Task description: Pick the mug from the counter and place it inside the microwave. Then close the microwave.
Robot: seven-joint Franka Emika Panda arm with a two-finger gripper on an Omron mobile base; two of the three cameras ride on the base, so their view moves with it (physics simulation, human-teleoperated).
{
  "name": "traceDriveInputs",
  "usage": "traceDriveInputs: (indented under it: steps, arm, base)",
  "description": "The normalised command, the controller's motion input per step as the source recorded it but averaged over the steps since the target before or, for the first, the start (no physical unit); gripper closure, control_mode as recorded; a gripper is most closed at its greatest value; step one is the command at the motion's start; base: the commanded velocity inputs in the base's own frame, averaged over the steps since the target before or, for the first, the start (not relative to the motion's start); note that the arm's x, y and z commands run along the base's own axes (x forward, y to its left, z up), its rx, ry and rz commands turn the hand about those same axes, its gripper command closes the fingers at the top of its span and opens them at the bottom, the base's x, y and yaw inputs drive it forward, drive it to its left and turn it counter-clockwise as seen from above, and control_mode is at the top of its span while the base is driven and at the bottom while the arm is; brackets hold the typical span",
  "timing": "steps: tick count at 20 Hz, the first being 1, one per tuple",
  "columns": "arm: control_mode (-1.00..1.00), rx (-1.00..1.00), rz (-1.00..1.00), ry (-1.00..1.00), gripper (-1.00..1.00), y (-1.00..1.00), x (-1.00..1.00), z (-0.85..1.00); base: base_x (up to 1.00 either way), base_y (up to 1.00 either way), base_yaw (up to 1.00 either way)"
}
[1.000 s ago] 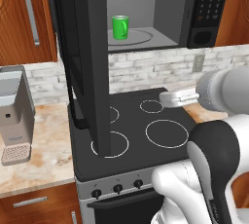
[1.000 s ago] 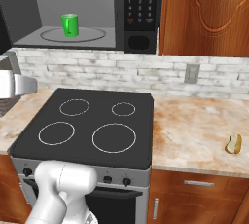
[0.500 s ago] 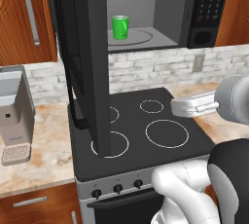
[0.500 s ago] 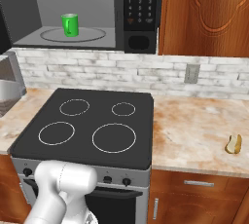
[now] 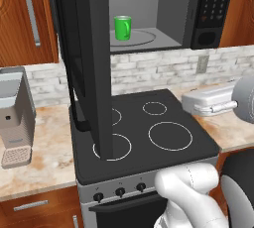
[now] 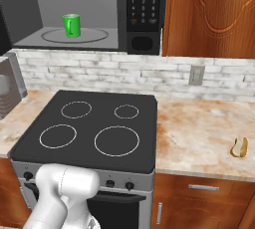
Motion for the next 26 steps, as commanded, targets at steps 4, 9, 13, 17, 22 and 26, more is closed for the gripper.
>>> traceDriveInputs:
  steps: [4,9,13,17,22,26]
  arm:
    - [-1.0,0.0,0.0,-0.2,-1.0,0.0,-0.29,0.02]
    - [-1.0,0.0,0.0,-0.21,-1.0,0.0,-0.43,0.0]
    - [-1.0,0.0,0.0,-0.11,-1.0,0.1,-0.37,0.06]
    - [-1.0,0.0,0.0,-0.07,-1.0,0.13,-0.51,0.15]
    - [-1.0,0.0,0.0,-0.01,-1.0,0.13,-0.44,0.18]
    - [-1.0,0.0,0.0,0.0,-1.0,0.25,-0.35,0.01]
  base:
    - [0.0,0.0,0.0]
    - [0.0,0.0,0.0]
    - [0.0,0.0,0.0]
    - [0.0,0.0,0.0]
    - [0.0,0.0,0.0]
    - [0.0,0.0,0.0]
